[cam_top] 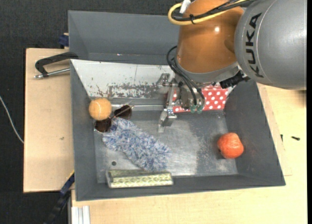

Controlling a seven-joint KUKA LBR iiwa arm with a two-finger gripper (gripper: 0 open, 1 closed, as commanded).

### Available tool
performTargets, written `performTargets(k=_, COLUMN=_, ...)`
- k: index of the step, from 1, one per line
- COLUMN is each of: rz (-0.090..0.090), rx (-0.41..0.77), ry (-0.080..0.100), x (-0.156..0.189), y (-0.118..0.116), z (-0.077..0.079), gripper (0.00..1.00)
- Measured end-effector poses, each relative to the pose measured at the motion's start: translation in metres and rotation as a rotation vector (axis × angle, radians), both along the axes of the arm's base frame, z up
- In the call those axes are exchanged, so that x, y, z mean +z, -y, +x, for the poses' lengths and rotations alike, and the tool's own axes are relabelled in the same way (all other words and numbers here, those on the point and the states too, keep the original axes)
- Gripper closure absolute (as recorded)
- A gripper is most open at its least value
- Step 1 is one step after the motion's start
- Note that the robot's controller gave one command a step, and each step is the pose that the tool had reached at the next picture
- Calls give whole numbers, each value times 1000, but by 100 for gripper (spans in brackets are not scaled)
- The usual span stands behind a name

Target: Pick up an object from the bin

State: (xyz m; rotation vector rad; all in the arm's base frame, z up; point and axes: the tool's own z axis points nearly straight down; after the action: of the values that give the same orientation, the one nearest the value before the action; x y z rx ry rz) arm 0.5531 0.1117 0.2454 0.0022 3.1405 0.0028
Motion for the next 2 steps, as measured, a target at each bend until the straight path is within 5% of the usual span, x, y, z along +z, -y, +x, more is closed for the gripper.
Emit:
performTargets(k=1, rz=0, rx=0, ry=0, x=0, y=0, z=0, gripper=0)
performTargets(k=2, rz=-1, rx=40, ry=6, x=-35, y=-32, z=-24, gripper=0)
